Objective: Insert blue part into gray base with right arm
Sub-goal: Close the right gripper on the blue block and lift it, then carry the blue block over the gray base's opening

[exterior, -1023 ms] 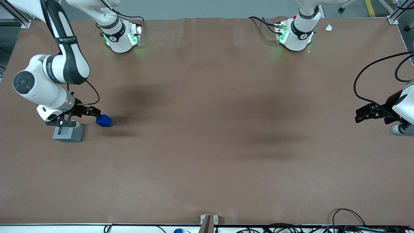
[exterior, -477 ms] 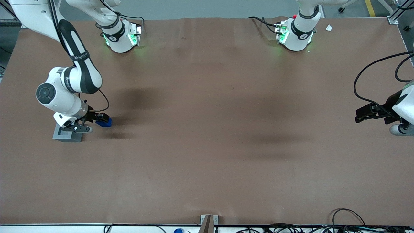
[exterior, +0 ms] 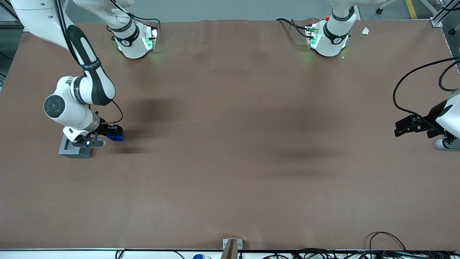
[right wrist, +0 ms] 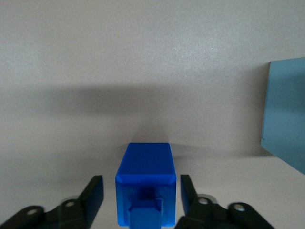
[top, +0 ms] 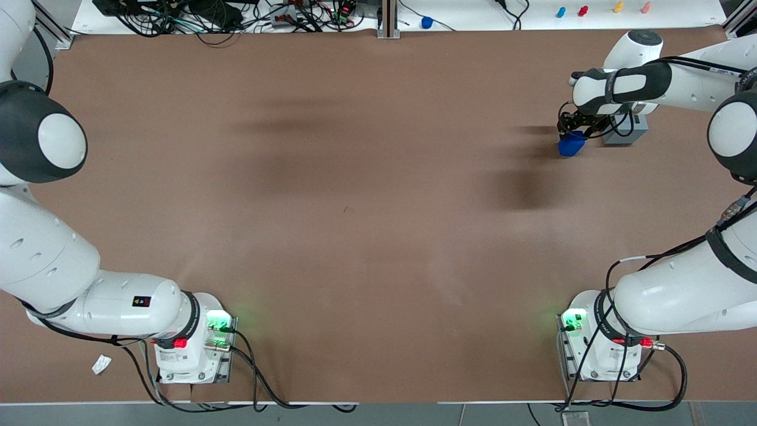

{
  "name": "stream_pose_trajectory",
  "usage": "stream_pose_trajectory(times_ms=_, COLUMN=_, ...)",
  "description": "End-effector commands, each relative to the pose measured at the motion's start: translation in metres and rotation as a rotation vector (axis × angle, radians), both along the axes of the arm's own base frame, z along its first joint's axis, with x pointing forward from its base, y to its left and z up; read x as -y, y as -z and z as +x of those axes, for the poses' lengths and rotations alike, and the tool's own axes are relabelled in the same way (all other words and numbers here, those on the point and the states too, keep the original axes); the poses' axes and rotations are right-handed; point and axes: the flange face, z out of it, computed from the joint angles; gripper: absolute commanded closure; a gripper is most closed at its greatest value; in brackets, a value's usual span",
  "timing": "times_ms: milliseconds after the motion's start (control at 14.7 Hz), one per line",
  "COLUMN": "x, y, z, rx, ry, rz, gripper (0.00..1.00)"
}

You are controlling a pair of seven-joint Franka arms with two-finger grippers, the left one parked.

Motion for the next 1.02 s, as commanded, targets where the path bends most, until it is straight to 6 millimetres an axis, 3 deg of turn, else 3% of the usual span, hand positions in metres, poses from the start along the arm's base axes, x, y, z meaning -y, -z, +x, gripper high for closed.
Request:
stream_pose_trajectory(times_ms=0, x=0.003, y=0.004, z=-0.006, rx=-0.01, ry=-0.006, rz=0.003, gripper=0.52)
stream_pose_trajectory(times_ms=205, x=0.004, y=0.001, z=-0.004, rx=-0.005, ry=0.0, rz=0.003, gripper=0.82)
stream_pose_trajectory(times_ms=409, x=0.011, y=-0.015, z=0.005, rx=0.004, ry=0.01, rz=0.003, gripper=0.96)
stream_pose_trajectory(times_ms=750, x=0.047, y=-0.08, z=0.048, rx=-0.003, ry=0.065, rz=0.007, gripper=0.96)
stream_pose_trajectory(times_ms=955, x=0.072, y=-0.108, z=0.062, rx=0.012, ry=0.082, rz=0.008, gripper=0.97)
